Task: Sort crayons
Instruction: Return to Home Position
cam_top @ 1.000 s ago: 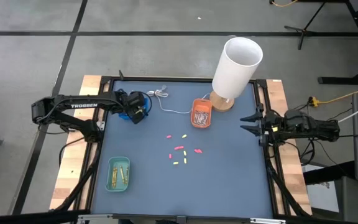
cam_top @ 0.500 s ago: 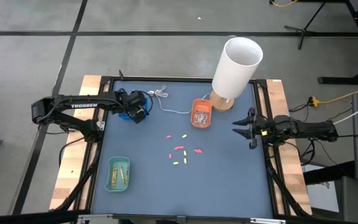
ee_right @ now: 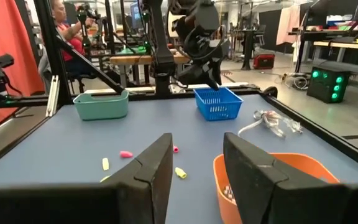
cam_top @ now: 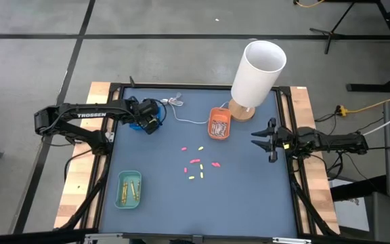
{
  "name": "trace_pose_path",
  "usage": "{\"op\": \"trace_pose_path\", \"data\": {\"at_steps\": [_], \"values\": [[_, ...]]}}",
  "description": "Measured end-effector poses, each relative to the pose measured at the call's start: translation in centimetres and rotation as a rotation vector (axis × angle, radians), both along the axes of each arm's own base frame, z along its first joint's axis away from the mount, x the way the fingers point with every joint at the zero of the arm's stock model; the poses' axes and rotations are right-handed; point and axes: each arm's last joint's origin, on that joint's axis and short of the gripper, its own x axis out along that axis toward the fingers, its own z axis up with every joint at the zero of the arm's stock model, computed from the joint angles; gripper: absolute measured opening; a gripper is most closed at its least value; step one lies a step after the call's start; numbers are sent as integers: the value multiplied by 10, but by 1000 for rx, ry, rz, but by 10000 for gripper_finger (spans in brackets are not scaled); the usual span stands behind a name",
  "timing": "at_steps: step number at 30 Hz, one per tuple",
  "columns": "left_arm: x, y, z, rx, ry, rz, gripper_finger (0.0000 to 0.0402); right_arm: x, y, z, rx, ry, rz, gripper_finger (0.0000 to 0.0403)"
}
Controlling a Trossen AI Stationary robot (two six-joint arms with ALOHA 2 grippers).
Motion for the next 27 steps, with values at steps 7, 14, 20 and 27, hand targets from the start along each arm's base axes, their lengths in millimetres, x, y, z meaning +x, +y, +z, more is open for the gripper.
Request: {"op": "trace_pose_path", "data": {"at_steps": [7, 14, 20, 27], "values": [[3, 1, 1, 12, -29, 0, 97, 1, 0, -4, -5, 15, 3, 140], [15, 5, 23, 41, -123, -15, 97, 1, 0, -4, -5, 21, 3, 140], [36, 2, 76, 7, -319, -107, 97, 1, 0, -4, -4, 21, 9, 140], [41, -24, 145, 37, -444, -272, 97, 1, 0, -4, -4, 22, 12, 140]]}}
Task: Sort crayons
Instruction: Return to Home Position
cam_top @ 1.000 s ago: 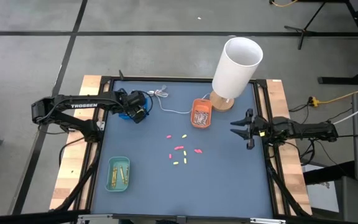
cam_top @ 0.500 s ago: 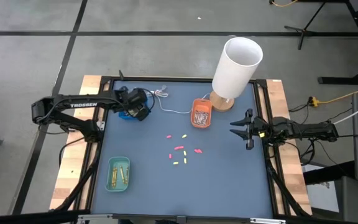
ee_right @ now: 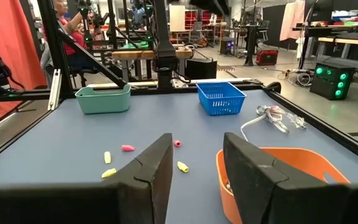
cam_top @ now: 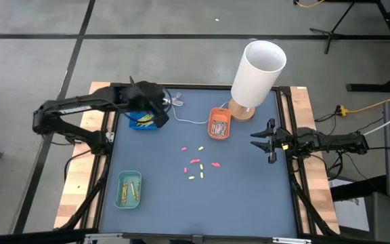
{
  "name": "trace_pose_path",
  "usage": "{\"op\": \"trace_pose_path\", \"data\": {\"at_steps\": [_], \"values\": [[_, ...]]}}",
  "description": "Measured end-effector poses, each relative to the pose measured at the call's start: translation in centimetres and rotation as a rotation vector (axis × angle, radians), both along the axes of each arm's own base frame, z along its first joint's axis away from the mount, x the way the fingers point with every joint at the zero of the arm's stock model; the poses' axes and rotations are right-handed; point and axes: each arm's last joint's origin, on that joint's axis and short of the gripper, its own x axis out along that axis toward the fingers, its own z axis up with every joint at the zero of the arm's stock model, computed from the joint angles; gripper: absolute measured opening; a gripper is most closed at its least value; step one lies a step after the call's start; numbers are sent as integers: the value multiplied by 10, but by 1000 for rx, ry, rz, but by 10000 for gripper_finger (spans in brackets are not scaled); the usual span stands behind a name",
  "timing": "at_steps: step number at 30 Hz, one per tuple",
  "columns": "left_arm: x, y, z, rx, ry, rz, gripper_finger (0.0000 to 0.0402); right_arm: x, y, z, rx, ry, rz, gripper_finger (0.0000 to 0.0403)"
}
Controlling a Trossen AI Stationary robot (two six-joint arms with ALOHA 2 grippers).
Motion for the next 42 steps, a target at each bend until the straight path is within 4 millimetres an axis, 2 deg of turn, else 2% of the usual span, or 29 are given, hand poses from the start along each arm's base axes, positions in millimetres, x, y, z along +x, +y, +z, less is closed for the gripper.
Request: {"op": "trace_pose_path", "data": {"at_steps": [5, 9, 12, 14, 17, 20, 27, 32, 36, 42], "values": [[-25, -27, 34, 31, -107, -88, 97, 0, 0, 0, 0, 1, 2, 140], [-62, -48, 55, 41, -234, -163, 97, 0, 0, 0, 0, 1, 1, 140], [-92, -58, 62, 49, -330, -179, 97, 0, 0, 0, 0, 1, 2, 140], [-106, -62, 59, 51, -388, -178, 97, 0, 0, 0, 0, 2, 2, 140], [-121, -66, 44, 52, -464, -211, 97, 0, 0, 0, 0, 2, 2, 140], [-127, -69, 16, 46, -532, -238, 97, 0, 0, 0, 0, 2, 2, 140], [-124, -70, -58, 89, -605, -272, 97, 0, 0, 0, 0, 2, 1, 140], [-121, -71, -100, 117, -610, -318, 97, 0, 0, 0, 0, 2, 1, 140], [-122, -72, -124, 110, -629, -346, 97, 0, 0, 0, 0, 2, 2, 140], [-127, -72, -143, 115, -664, -367, 97, 0, 0, 0, -1, 2, 1, 140]]}}
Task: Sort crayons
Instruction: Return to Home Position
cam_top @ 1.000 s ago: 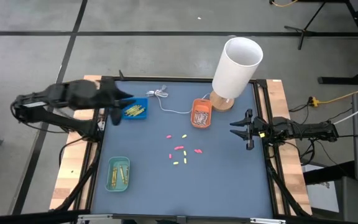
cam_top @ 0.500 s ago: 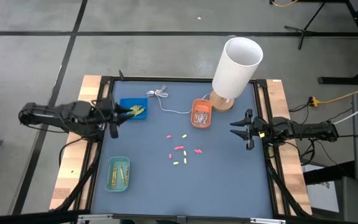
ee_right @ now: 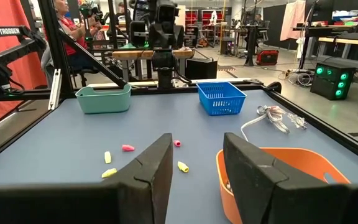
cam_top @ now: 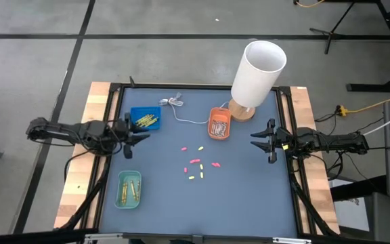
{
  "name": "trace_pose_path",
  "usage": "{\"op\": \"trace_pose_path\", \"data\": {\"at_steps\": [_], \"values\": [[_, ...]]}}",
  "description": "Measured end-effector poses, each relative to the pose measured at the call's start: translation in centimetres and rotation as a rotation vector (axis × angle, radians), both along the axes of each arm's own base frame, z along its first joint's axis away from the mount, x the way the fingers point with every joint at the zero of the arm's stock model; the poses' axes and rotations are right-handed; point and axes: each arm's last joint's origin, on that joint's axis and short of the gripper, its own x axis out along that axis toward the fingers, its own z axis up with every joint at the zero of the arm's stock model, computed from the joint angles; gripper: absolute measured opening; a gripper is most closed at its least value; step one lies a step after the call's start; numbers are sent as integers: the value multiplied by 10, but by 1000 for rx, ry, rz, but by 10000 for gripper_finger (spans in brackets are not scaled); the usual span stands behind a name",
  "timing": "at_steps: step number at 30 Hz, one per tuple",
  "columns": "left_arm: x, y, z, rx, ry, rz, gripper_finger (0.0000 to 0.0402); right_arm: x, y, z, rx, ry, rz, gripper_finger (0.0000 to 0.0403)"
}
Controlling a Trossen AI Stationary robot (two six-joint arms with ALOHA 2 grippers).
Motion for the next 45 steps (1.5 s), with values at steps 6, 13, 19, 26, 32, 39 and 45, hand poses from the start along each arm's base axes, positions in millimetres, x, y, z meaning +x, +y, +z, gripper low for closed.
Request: {"op": "trace_pose_path", "data": {"at_steps": [6, 13, 19, 26, 32, 39, 45], "values": [[-5, -1, -4, 62, -81, -68, 97, 0, 0, 0, 0, 0, 0, 140], [-12, -1, -4, 138, -135, -70, 97, 0, 0, 0, 0, 0, 0, 140], [-12, 0, -15, 147, -149, -64, 97, 0, 0, 0, 0, 0, 0, 140], [-7, 2, -29, 150, -169, -36, 97, 0, 0, 0, 0, 0, 0, 140], [-7, 5, -28, 151, -175, -4, 97, 0, 0, 0, 0, 0, 0, 140], [-7, 6, -33, 133, -130, 6, 97, 0, 0, 0, 0, 0, 0, 140], [-7, 7, -34, 128, -113, 19, 97, 0, 0, 0, 0, 0, 0, 140]]}}
